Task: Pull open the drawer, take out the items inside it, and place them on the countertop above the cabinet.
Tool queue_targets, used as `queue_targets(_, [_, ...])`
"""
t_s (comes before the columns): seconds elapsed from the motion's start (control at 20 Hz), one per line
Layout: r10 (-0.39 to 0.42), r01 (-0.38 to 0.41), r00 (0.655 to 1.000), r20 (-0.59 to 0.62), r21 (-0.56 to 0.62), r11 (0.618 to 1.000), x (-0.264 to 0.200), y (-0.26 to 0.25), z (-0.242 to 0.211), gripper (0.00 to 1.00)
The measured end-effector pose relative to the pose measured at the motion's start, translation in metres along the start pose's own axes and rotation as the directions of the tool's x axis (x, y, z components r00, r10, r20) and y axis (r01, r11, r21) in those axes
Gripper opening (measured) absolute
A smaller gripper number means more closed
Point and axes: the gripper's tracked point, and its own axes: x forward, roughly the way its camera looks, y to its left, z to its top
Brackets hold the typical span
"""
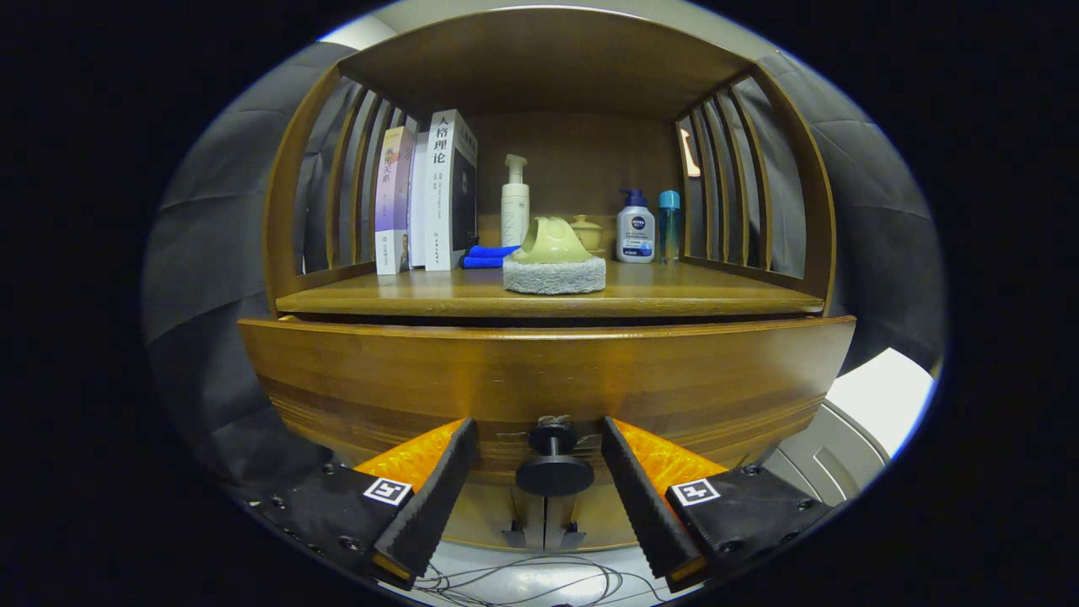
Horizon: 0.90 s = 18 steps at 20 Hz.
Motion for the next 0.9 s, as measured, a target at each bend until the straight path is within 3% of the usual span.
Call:
queue_targets(0.65, [-0.017,0.017,1.000,0.012,-0.018,1.000,0.027,0.001,0.009,0.97])
queue_targets(0.9, [0.025,-0.030,0.991,0.135,0.040,0.999,-0.018,0.002,0.058,0.97])
